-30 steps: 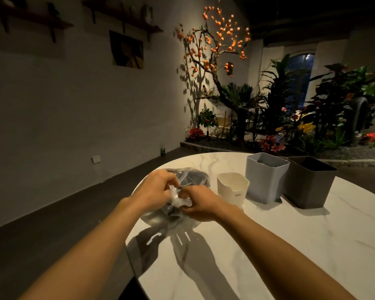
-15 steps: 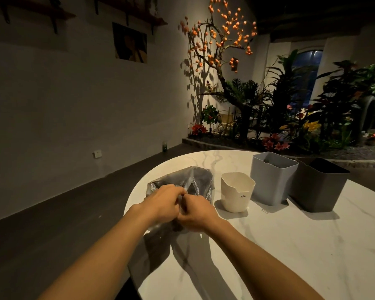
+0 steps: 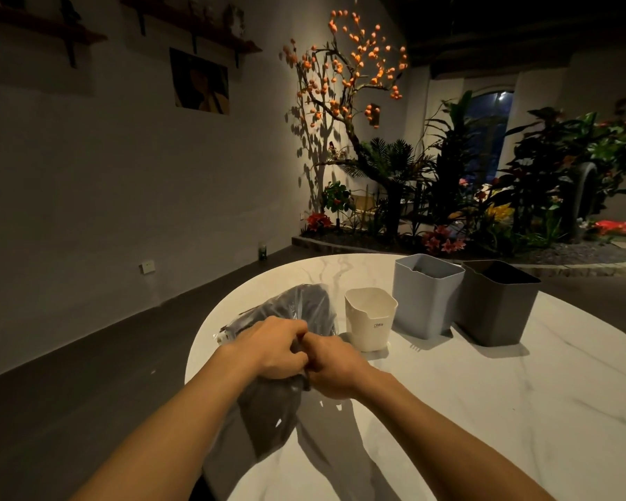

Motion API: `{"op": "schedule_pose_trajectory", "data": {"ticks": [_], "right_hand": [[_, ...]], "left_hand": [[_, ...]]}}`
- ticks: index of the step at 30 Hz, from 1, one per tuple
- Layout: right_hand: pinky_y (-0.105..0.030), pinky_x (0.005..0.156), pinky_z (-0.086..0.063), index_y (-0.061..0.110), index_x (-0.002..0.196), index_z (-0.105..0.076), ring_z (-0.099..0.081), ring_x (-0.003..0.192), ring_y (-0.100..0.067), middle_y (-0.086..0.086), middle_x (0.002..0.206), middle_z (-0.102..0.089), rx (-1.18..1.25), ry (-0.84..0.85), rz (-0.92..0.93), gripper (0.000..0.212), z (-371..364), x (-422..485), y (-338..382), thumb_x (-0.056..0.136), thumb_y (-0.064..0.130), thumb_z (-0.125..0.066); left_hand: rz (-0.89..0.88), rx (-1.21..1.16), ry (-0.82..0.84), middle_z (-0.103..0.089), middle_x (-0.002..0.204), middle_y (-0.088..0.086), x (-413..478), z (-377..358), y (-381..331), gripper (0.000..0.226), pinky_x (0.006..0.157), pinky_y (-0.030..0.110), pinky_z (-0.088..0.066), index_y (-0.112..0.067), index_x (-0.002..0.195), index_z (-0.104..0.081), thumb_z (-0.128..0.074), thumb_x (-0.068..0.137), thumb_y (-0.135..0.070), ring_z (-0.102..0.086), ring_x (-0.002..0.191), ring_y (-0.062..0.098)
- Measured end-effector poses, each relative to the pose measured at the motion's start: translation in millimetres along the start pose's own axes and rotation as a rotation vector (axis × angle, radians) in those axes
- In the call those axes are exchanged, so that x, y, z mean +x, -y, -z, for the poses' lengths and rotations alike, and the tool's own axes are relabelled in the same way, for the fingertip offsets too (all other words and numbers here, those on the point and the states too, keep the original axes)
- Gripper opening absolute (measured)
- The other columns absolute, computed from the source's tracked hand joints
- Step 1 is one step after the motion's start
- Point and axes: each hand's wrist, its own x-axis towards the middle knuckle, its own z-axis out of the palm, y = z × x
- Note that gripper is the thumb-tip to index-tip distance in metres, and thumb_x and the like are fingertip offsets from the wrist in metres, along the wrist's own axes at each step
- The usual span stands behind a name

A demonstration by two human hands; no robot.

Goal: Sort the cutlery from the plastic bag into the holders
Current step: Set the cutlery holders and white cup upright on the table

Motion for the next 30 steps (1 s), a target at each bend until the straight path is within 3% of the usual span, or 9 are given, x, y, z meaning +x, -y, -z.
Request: {"op": "schedule_pose_trajectory", "data": {"ticks": [4,6,9,14,17,22,27,30], "right_hand": [[-0.037,0.078,-0.053,0.02,0.102,-0.051,-0.055,0.079,-0.017,-0.003,0.092,-0.06,0.076,-0.022,-0.036,0.012,6.3,-9.8,-8.8,0.101,0.032,-0.051],[-0.038,0.075,-0.053,0.017,0.098,-0.053,-0.055,0.077,-0.017,-0.003,0.088,-0.06,0.106,-0.022,-0.046,0.023,9.0,-11.2,-12.7,0.098,0.04,-0.055],[-0.034,0.076,-0.053,0.018,0.112,-0.057,-0.061,0.085,-0.017,0.0,0.098,-0.063,0.122,-0.014,-0.044,0.04,7.5,-9.2,-15.3,0.09,0.05,-0.066],[-0.044,0.077,-0.054,0.013,0.1,-0.063,-0.062,0.082,-0.023,-0.006,0.091,-0.067,0.165,-0.14,-0.068,0.029,8.2,-5.3,-20.3,0.093,0.041,-0.063],[-0.046,0.073,-0.051,0.009,0.087,-0.066,-0.057,0.073,-0.023,-0.006,0.077,-0.062,0.209,-0.196,-0.113,0.022,17.7,-5.4,-29.3,0.093,0.03,-0.062],[-0.035,0.061,-0.05,0.015,0.083,-0.064,-0.06,0.074,-0.022,-0.003,0.083,-0.065,0.085,-0.22,-0.32,0.01,24.3,-15.3,-66.5,0.087,0.013,-0.056],[-0.035,0.079,-0.059,0.015,0.095,-0.068,-0.065,0.08,-0.019,-0.002,0.093,-0.069,0.138,-0.12,-0.414,0.008,32.4,-33.0,-97.1,0.094,0.019,-0.061],[-0.026,0.066,-0.057,0.009,0.098,-0.072,-0.068,0.071,-0.014,-0.007,0.091,-0.073,0.267,-0.159,-0.318,0.027,43.6,-36.2,-76.6,0.096,0.035,-0.064]], "left_hand": [[0.014,0.039,-0.004,-0.066,0.102,-0.007,-1.4,-2.0,-2.1,0.012,0.083,0.039,-0.058,-0.037,0.095,-0.052,-0.06,0.091,-0.045,-0.064,0.091,0.016],[0.029,0.089,-0.051,-0.063,0.097,-0.004,-4.0,-3.7,-4.0,0.015,0.072,0.035,-0.051,-0.034,0.089,-0.047,-0.059,0.093,-0.043,-0.06,0.086,0.018],[0.034,0.123,-0.128,-0.06,0.091,-0.003,-6.4,-3.4,-8.8,0.017,0.066,0.035,-0.045,-0.03,0.088,-0.047,-0.054,0.095,-0.044,-0.057,0.081,0.019],[0.024,0.119,-0.19,-0.058,0.09,-0.004,-3.5,-1.1,-3.6,0.02,0.062,0.033,-0.039,-0.029,0.091,-0.05,-0.043,0.102,-0.045,-0.054,0.079,0.017],[0.034,0.055,-0.252,-0.058,0.089,-0.007,-1.9,-4.0,9.5,0.02,0.066,0.035,-0.043,-0.032,0.089,-0.047,-0.04,0.102,-0.044,-0.055,0.079,0.017],[0.135,-0.066,-0.388,-0.062,0.093,-0.005,-1.5,2.2,30.4,0.02,0.073,0.041,-0.049,-0.035,0.085,-0.047,-0.034,0.101,-0.034,-0.058,0.084,0.024],[0.18,-0.283,-0.526,-0.062,0.077,-0.003,-6.6,9.0,40.2,0.031,0.065,0.04,-0.044,-0.032,0.074,-0.053,-0.04,0.101,-0.021,-0.058,0.075,0.024],[0.174,-0.397,-0.596,-0.067,0.087,-0.004,-6.1,12.7,36.7,0.03,0.072,0.044,-0.05,-0.027,0.088,-0.062,-0.038,0.106,-0.026,-0.06,0.08,0.024]]}}
